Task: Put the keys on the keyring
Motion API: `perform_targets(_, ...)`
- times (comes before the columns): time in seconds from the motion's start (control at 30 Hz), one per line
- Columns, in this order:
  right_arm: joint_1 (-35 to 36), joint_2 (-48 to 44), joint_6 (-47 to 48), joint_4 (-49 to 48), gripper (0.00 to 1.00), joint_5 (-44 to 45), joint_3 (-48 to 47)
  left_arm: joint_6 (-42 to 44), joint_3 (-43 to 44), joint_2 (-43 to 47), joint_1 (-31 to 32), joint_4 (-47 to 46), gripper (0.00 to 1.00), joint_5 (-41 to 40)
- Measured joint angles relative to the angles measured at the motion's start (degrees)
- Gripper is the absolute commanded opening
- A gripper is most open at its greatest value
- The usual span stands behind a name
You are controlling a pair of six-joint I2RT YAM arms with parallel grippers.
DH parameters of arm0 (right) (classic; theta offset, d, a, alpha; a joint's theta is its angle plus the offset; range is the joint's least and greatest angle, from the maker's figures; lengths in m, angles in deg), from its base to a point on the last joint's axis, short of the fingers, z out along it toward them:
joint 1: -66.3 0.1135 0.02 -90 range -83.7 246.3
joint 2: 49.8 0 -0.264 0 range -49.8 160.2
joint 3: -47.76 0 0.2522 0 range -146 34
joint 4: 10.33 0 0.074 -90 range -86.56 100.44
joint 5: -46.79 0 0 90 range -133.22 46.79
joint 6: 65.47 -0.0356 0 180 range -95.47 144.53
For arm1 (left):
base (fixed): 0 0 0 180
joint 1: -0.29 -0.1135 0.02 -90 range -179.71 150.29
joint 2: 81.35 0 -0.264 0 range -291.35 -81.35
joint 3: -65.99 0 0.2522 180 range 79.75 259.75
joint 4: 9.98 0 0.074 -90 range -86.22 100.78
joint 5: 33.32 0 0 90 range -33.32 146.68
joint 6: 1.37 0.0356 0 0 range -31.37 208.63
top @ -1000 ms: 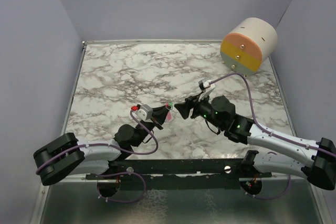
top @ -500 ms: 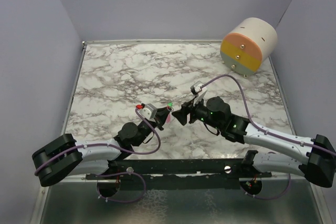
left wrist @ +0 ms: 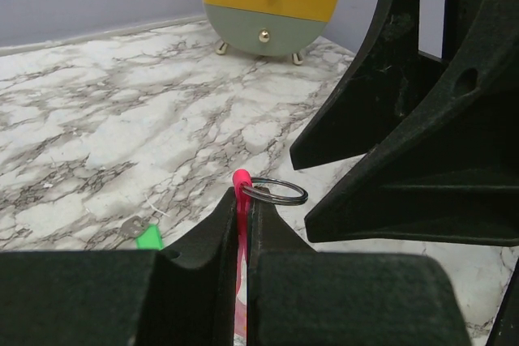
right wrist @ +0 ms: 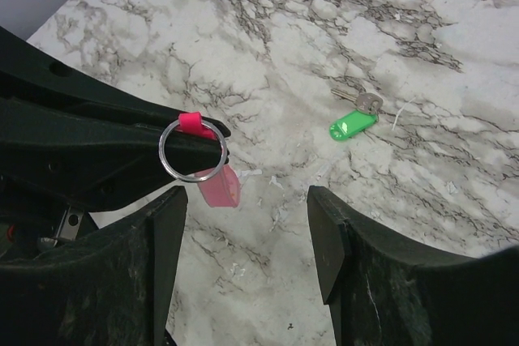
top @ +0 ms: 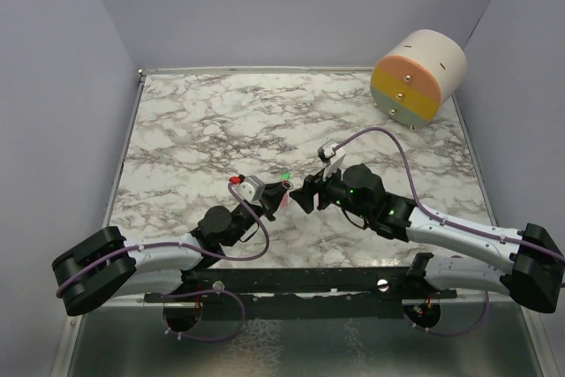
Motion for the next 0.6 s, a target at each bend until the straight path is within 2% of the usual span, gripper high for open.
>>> perform_targets(0.6, 0.0, -1.2, -1.0, -0.6, 0.62, 4.5, 0.0, -0.9, -0.2, 1.2, 0.0, 0.0, 0.00, 3.0)
